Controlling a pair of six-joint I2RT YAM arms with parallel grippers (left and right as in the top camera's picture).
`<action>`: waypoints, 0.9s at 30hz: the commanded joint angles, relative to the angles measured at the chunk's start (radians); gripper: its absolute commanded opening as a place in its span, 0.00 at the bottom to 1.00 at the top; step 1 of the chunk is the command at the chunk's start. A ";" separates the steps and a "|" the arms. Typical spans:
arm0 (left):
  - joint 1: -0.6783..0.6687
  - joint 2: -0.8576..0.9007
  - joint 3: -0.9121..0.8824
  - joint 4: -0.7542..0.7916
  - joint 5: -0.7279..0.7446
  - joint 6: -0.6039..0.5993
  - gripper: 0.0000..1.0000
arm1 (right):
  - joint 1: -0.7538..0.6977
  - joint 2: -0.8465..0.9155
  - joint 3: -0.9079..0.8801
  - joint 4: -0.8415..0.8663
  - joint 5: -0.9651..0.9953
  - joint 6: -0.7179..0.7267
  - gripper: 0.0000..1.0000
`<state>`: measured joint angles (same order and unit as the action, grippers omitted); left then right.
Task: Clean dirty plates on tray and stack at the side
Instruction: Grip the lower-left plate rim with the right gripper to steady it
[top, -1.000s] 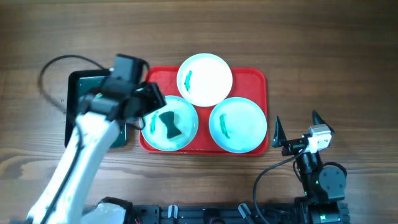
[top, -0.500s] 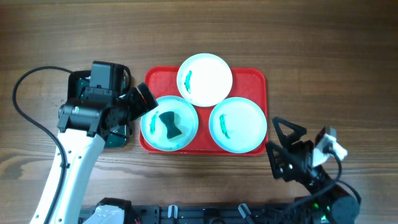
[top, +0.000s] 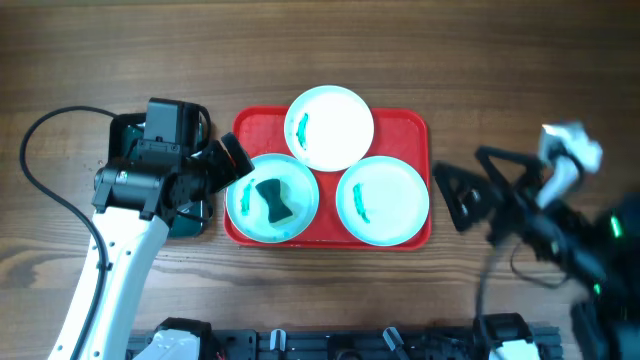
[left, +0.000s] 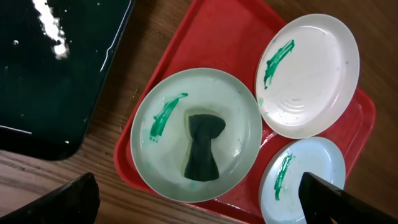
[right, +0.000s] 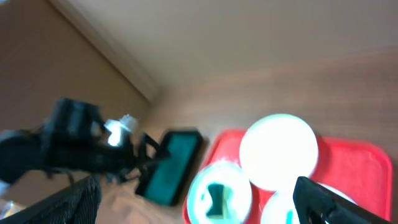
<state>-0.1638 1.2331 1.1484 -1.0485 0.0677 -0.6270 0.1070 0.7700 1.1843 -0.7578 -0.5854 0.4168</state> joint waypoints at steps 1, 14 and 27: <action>0.005 0.000 -0.003 0.000 -0.013 0.001 1.00 | 0.103 0.151 0.068 -0.043 0.070 -0.102 0.99; 0.005 0.000 -0.003 -0.004 -0.013 0.001 1.00 | 0.558 0.818 0.069 0.288 0.347 -0.082 0.66; 0.005 0.000 -0.003 -0.003 -0.013 0.001 1.00 | 0.562 1.186 0.068 0.245 0.378 0.012 0.40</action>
<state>-0.1638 1.2331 1.1484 -1.0515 0.0677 -0.6270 0.6670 1.9293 1.2354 -0.5018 -0.2119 0.4187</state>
